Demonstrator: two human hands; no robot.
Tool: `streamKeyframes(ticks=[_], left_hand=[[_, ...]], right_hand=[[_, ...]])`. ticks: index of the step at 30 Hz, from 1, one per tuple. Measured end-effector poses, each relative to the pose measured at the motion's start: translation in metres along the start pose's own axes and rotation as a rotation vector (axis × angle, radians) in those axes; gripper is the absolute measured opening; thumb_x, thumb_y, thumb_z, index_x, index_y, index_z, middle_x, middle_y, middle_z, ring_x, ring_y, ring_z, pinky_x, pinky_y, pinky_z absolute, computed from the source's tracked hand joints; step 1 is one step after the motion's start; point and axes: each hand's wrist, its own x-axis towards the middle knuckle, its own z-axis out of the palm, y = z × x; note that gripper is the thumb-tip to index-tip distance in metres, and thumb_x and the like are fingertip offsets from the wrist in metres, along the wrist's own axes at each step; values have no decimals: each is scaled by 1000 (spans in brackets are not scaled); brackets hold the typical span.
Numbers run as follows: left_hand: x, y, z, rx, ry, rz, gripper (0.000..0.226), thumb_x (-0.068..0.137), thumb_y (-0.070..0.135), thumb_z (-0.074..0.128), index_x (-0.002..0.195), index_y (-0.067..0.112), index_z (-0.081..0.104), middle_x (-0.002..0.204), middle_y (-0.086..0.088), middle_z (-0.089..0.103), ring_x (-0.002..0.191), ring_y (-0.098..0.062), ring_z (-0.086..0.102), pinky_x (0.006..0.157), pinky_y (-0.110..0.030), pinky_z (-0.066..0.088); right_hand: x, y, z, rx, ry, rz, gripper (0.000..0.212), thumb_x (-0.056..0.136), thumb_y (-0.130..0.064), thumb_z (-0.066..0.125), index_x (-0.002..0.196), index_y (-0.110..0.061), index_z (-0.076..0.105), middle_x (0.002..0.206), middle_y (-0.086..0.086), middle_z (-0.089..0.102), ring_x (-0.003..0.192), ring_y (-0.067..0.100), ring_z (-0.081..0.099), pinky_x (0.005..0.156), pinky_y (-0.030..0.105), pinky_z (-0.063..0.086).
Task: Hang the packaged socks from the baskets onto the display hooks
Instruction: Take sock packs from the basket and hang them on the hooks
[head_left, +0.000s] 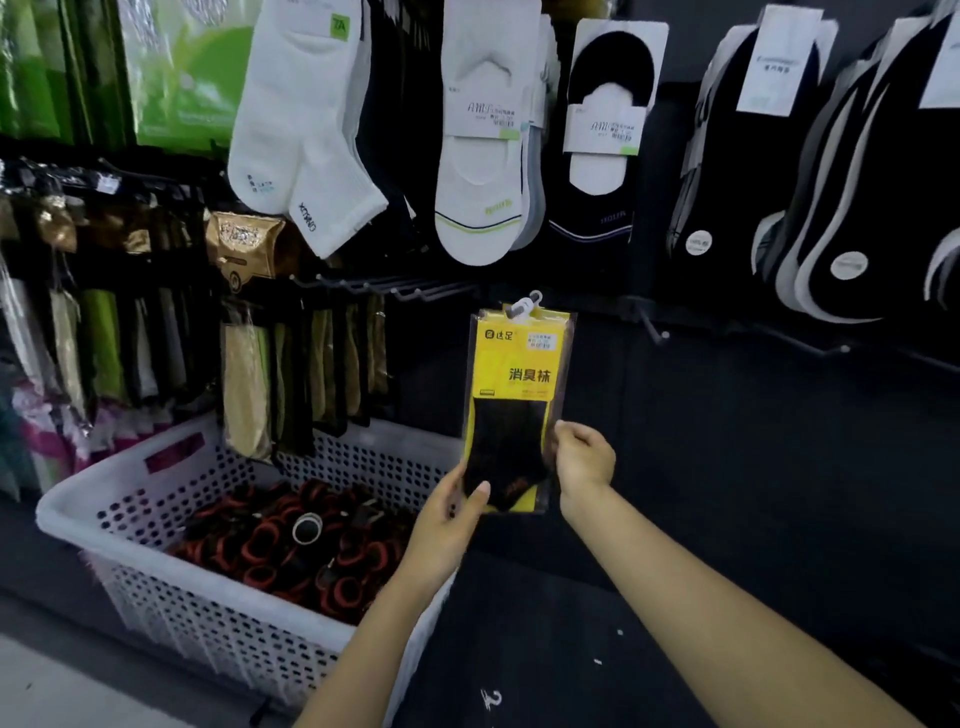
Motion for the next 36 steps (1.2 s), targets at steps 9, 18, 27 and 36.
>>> streamKeyframes(ticks=[9, 18, 27, 36], left_hand=[[-75, -80, 27, 341, -176, -203, 49, 94, 35, 55, 139, 17, 44, 140, 4, 47, 129, -14, 45, 101, -20, 36], [-192, -185, 73, 411, -395, -474, 41, 94, 26, 57, 131, 10, 51, 133, -9, 56, 119, -22, 54, 102, -25, 41], [-230, -221, 87, 661, -623, -584, 56, 97, 50, 37, 143, 18, 41, 150, -4, 39, 137, -23, 37, 112, -29, 29], [-232, -212, 112, 559, -522, -517, 50, 100, 44, 33, 139, 15, 46, 145, -5, 46, 135, -23, 40, 107, -25, 27]], right_hand=[[-63, 113, -133, -176, -212, 176, 14, 93, -13, 60, 106, -16, 59, 92, -3, 64, 89, 15, 63, 86, 31, 51], [-147, 242, -279, -719, -389, 321, 16, 84, -5, 70, 97, 5, 66, 92, 16, 68, 92, 26, 63, 68, 5, 43], [-136, 258, -333, -1272, -644, 384, 38, 75, -41, 77, 87, -11, 58, 88, 8, 56, 84, 20, 57, 67, 28, 41], [-142, 244, -343, -1344, -658, 515, 32, 78, -28, 73, 67, -18, 44, 69, 0, 44, 60, 12, 43, 53, 26, 30]])
